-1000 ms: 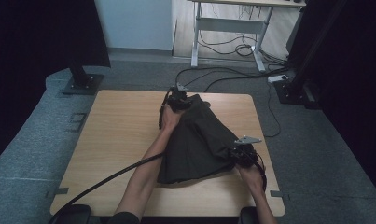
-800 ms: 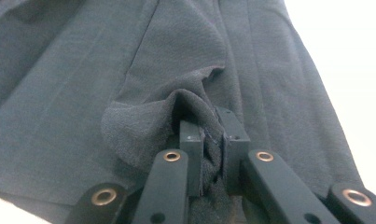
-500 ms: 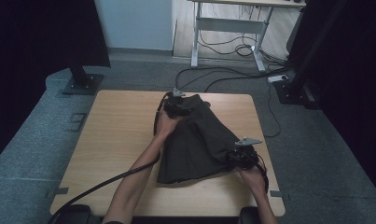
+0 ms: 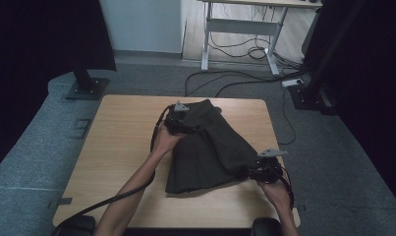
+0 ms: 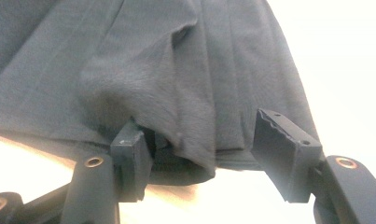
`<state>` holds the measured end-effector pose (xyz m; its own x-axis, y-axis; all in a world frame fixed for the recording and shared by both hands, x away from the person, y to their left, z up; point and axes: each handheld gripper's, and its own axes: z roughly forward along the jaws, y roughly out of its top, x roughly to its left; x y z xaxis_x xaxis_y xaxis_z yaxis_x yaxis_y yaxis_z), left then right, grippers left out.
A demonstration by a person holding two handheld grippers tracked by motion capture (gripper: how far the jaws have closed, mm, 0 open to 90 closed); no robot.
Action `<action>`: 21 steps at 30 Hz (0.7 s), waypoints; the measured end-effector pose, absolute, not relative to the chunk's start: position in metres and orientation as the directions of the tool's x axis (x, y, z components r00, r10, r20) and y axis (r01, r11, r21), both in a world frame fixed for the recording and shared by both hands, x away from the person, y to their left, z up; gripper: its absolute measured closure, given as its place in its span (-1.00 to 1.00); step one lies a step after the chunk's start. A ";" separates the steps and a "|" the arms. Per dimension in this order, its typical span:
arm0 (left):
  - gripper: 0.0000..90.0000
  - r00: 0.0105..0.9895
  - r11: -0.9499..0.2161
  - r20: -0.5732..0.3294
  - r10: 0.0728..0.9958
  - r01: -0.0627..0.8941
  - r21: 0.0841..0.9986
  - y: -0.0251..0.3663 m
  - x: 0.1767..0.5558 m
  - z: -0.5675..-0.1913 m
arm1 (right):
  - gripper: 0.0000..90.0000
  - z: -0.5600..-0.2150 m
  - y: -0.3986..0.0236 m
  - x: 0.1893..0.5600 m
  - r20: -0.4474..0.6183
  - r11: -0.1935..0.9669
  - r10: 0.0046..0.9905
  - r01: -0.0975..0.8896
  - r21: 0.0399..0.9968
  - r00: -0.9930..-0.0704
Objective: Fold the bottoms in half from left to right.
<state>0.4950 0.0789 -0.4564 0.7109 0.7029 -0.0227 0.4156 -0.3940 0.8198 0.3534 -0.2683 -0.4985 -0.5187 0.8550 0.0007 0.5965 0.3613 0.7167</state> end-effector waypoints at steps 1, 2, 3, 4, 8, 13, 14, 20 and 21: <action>-0.68 0.715 -0.400 -0.021 0.698 0.415 0.817 0.080 0.491 -0.456 | -0.15 -0.495 -0.267 0.353 -0.006 0.363 0.855 0.591 0.720 -0.518; -0.68 0.720 -0.412 -0.014 0.694 0.412 0.813 0.081 0.485 -0.456 | -0.15 -0.492 -0.267 0.352 -0.009 0.363 0.856 0.589 0.722 -0.517; -0.69 0.724 -0.420 -0.008 0.690 0.409 0.810 0.082 0.480 -0.457 | -0.15 -0.488 -0.265 0.352 -0.015 0.366 0.855 0.583 0.725 -0.519; -0.70 0.728 -0.427 -0.005 0.685 0.407 0.808 0.084 0.475 -0.457 | -0.15 -0.485 -0.264 0.351 -0.023 0.369 0.855 0.579 0.727 -0.517; -0.72 0.737 -0.416 -0.034 0.675 0.418 0.808 0.092 0.455 -0.461 | -0.16 -0.471 -0.260 0.351 -0.049 0.390 0.854 0.574 0.720 -0.519; -0.73 0.743 -0.414 -0.048 0.668 0.425 0.805 0.102 0.433 -0.471 | -0.17 -0.460 -0.267 0.352 -0.063 0.392 0.862 0.582 0.713 -0.504; -0.73 0.742 -0.413 -0.051 0.669 0.428 0.804 0.105 0.430 -0.474 | -0.17 -0.460 -0.269 0.351 -0.066 0.392 0.862 0.581 0.713 -0.502; -0.73 0.735 -0.407 -0.068 0.675 0.448 0.796 0.118 0.412 -0.488 | -0.16 -0.456 -0.279 0.346 -0.065 0.390 0.868 0.595 0.703 -0.492; -0.72 0.733 -0.403 -0.072 0.677 0.450 0.797 0.120 0.410 -0.490 | -0.16 -0.455 -0.280 0.345 -0.066 0.387 0.871 0.596 0.704 -0.487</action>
<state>0.4098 0.1202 -0.4903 0.7326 0.6769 -0.0717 0.4502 -0.4029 0.7969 0.3454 -0.2803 -0.4552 -0.4871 0.8708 -0.0661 0.5959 0.3867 0.7038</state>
